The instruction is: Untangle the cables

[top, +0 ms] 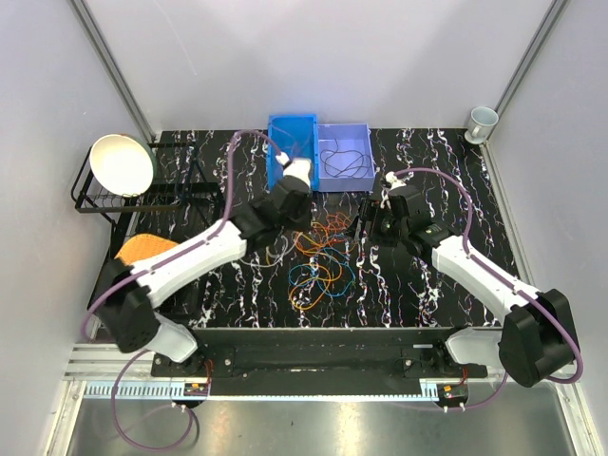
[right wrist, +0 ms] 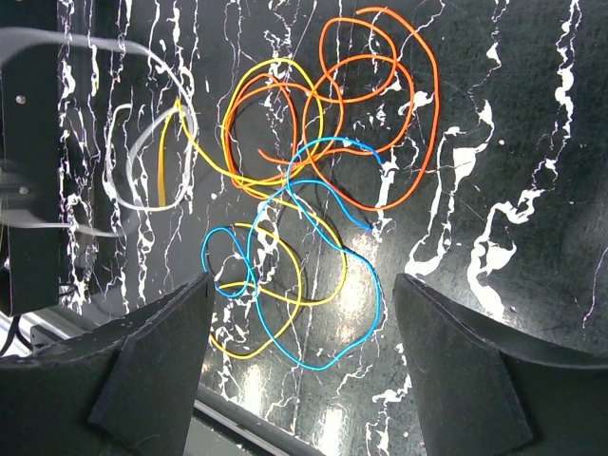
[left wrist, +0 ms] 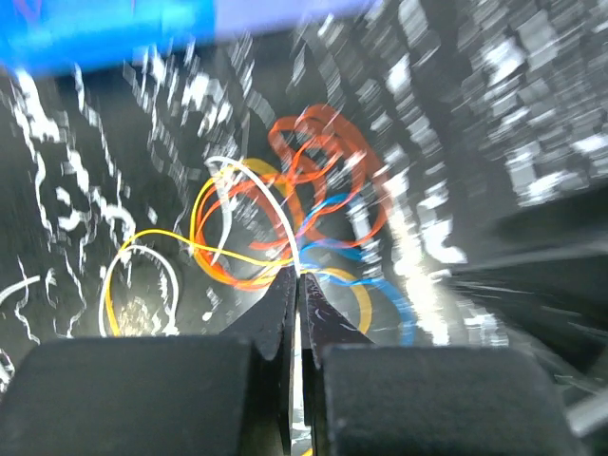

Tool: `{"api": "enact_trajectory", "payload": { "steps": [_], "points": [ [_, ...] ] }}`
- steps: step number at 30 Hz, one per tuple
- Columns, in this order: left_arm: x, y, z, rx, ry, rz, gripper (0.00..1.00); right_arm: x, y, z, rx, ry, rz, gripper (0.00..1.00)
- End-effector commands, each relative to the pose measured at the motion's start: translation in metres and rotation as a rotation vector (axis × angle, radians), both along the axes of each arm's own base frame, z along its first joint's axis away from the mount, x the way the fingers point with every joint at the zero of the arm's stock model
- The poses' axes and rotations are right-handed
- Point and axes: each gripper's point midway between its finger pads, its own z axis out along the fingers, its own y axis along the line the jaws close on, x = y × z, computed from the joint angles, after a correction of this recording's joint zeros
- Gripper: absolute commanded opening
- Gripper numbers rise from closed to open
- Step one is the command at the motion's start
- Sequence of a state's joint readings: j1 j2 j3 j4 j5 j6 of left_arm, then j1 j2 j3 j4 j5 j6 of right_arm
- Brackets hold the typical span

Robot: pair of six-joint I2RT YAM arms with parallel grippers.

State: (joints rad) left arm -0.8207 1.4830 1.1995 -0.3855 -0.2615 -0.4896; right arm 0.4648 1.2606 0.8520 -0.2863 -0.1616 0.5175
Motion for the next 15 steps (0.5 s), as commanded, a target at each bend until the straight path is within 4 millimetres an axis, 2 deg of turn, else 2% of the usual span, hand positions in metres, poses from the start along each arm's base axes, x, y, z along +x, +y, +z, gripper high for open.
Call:
{"api": "enact_trajectory", "payload": {
  "steps": [1,6,9,11,13,15],
  "points": [
    [-0.007,-0.006,0.09,-0.145,-0.131,-0.062,0.0,0.0,0.008,0.014,0.031,-0.027,0.028,0.81],
    [-0.021,-0.008,0.169,-0.27,-0.263,-0.145,0.0,-0.002,0.012,0.018,0.053,-0.03,0.041,0.82],
    [-0.033,-0.007,0.227,-0.357,-0.373,-0.213,0.0,-0.003,0.017,0.025,0.085,-0.047,0.061,0.82],
    [-0.044,-0.008,0.253,-0.415,-0.43,-0.263,0.0,-0.007,0.021,0.031,0.112,-0.056,0.084,0.82],
    [-0.056,-0.001,0.284,-0.49,-0.525,-0.293,0.0,-0.009,0.025,0.042,0.144,-0.086,0.104,0.83],
    [-0.065,0.009,0.297,-0.529,-0.571,-0.292,0.0,-0.013,0.03,0.049,0.185,-0.112,0.142,0.83]
  ]
}}
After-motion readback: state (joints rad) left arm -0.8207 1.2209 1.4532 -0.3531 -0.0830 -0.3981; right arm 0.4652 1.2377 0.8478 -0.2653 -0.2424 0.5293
